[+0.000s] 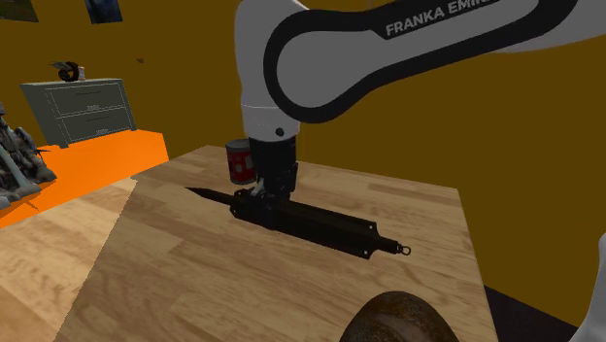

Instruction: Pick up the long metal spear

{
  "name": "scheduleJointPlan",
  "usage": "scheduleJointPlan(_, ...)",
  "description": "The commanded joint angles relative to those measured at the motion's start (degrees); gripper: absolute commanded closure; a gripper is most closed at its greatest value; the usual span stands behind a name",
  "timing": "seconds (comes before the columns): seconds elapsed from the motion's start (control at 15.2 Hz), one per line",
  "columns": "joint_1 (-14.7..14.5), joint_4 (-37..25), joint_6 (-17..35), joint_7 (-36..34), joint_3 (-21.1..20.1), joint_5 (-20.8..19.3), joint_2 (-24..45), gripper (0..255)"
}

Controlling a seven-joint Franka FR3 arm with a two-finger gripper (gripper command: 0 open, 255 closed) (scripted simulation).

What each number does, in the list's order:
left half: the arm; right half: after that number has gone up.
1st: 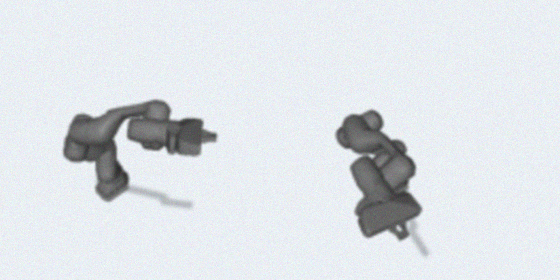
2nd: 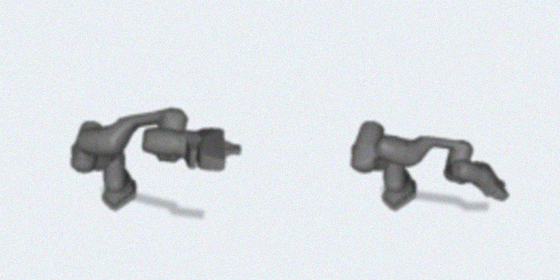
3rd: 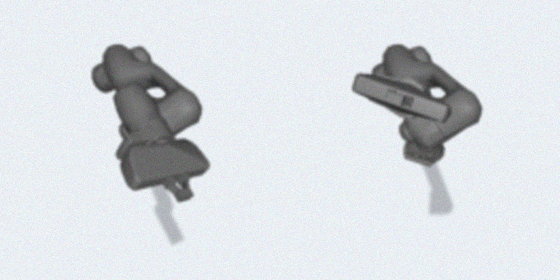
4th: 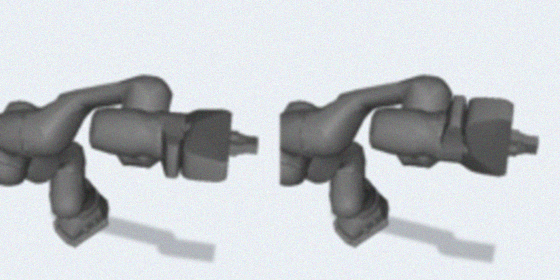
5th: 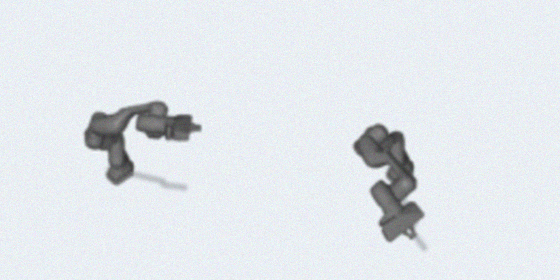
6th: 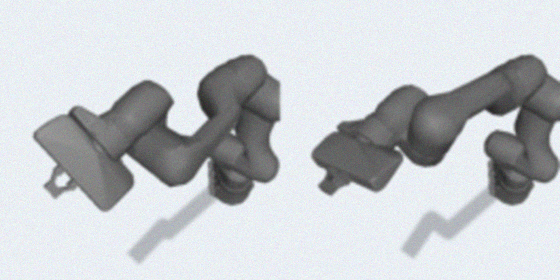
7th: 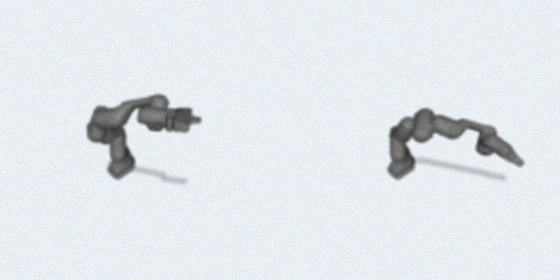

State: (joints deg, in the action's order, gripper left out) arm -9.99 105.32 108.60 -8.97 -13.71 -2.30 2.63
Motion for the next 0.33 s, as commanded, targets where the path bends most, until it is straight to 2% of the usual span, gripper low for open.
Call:
scheduleJointPlan(0.0, 0.0, -1.3, -1.6, 0.2, 0.0, 0.1, -0.3, 255)
scheduleJointPlan(0.26, 0.0, -2.8, -3.2, 0.2, 0.0, 0.1, -0.4, 255)
